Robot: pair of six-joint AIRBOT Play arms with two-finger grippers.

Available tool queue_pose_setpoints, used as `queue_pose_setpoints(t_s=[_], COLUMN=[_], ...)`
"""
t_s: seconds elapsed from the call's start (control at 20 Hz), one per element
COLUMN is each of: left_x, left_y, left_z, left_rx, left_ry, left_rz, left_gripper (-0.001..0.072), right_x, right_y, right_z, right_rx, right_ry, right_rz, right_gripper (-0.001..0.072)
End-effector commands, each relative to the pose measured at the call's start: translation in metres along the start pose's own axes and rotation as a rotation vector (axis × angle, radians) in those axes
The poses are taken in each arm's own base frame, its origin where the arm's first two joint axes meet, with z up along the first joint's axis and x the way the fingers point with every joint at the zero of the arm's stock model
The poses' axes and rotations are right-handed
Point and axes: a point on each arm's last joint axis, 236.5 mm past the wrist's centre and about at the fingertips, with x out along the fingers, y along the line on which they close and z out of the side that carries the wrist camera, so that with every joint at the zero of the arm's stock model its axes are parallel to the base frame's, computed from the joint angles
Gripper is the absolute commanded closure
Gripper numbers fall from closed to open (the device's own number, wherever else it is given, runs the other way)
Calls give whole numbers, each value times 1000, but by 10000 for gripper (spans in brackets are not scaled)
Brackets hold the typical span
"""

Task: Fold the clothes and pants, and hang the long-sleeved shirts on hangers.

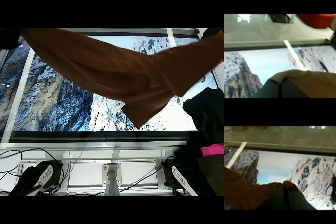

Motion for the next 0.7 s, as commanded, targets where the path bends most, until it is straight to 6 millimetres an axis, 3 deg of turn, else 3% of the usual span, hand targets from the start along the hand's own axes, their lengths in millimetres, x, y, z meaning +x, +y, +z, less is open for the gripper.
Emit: queue_pose_setpoints(t_s=[0.0,0.1,0.2,0.3,0.35,0.5,0.65], left_x=[-46,-63,-65,-54,-43,12,74], left_y=[-40,-51,-52,-43,-35,2,45], left_z=[14,23,24,19,14,-23,-83], left_rx=[53,47,34,21,5,-41,-126], left_ry=[-24,-61,-67,-46,-24,101,262], left_rz=[-44,-45,-45,-35,-33,-26,-19], left_gripper=[697,697,697,697,697,697,697], right_x=[-51,-51,-40,-18,2,82,165], right_y=[2,7,13,6,-1,-15,-24], right_z=[15,27,38,45,39,-10,-75], right_rx=[14,24,35,-2,-13,-28,-19], right_ry=[-104,-154,-186,-199,-163,58,282], right_rz=[-13,12,41,16,-5,-31,-30], right_gripper=[702,702,702,701,701,701,700])
